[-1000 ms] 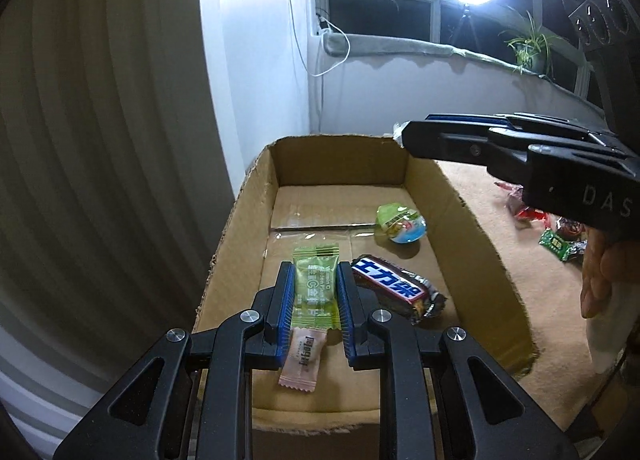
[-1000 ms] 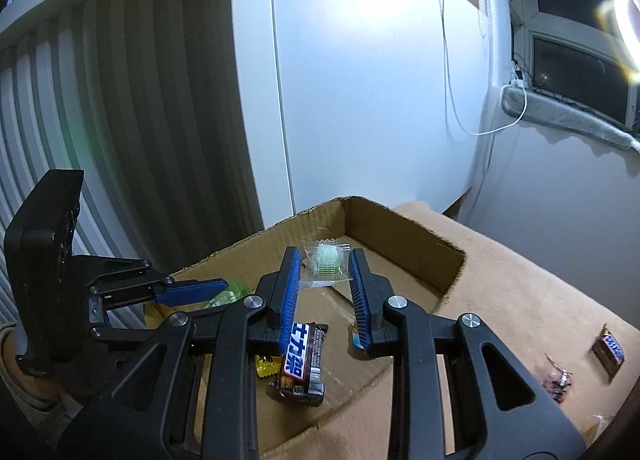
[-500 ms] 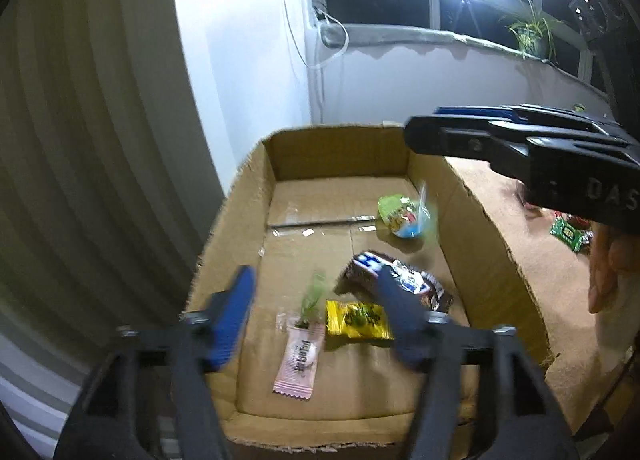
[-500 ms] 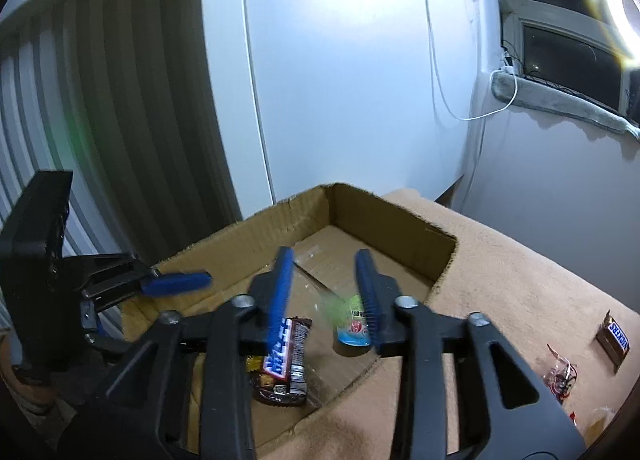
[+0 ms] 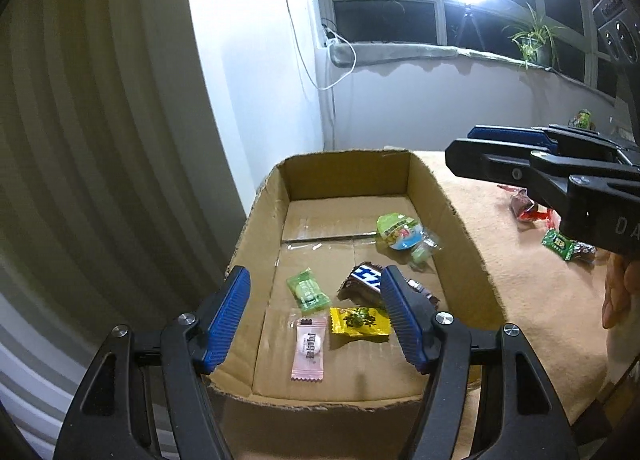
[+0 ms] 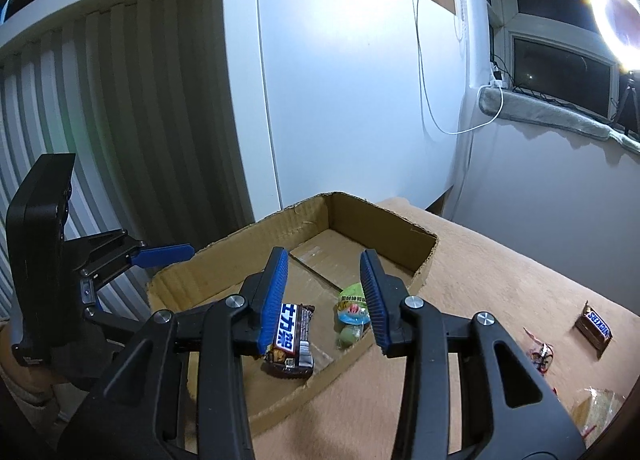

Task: Organize snacks
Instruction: 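Lower both candies into the cardboard box and open both tools, then move both tools back over the remaining snacks on the table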

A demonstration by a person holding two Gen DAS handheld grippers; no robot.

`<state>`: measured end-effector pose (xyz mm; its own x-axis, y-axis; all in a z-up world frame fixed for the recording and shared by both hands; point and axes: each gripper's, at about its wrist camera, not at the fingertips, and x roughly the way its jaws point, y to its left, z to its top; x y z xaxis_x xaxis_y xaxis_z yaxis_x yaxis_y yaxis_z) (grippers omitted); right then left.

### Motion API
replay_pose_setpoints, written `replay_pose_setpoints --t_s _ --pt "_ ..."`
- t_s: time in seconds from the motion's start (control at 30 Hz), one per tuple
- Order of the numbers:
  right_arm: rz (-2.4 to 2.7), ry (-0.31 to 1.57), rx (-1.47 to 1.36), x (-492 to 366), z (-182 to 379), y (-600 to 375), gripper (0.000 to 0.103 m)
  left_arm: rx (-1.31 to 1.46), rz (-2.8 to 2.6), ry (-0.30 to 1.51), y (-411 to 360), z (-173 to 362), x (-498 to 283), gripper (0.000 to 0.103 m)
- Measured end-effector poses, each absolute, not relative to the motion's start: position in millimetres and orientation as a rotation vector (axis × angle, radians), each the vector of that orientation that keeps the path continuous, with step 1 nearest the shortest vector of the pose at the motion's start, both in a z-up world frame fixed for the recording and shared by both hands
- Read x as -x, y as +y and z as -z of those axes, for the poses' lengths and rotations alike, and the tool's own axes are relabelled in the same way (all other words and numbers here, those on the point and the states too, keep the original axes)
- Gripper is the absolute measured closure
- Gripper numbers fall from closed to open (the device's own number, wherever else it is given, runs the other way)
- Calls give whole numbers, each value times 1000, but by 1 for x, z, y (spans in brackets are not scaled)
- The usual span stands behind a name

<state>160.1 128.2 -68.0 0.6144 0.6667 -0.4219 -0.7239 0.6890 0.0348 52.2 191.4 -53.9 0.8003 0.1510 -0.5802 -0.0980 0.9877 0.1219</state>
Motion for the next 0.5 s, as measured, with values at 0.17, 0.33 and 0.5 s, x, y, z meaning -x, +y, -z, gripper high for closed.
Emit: replay_pose_setpoints --t_s 0.17,0.33,0.5 --pt "-795 409 133 -145 61 114 64 -108 -131 604 179 42 -42 36" --pt "-782 401 122 -128 57 97 64 -139 -128 581 161 31 -31 32" --pt "-758 400 108 -113 59 74 63 -170 -115 560 141 21 -24 32"
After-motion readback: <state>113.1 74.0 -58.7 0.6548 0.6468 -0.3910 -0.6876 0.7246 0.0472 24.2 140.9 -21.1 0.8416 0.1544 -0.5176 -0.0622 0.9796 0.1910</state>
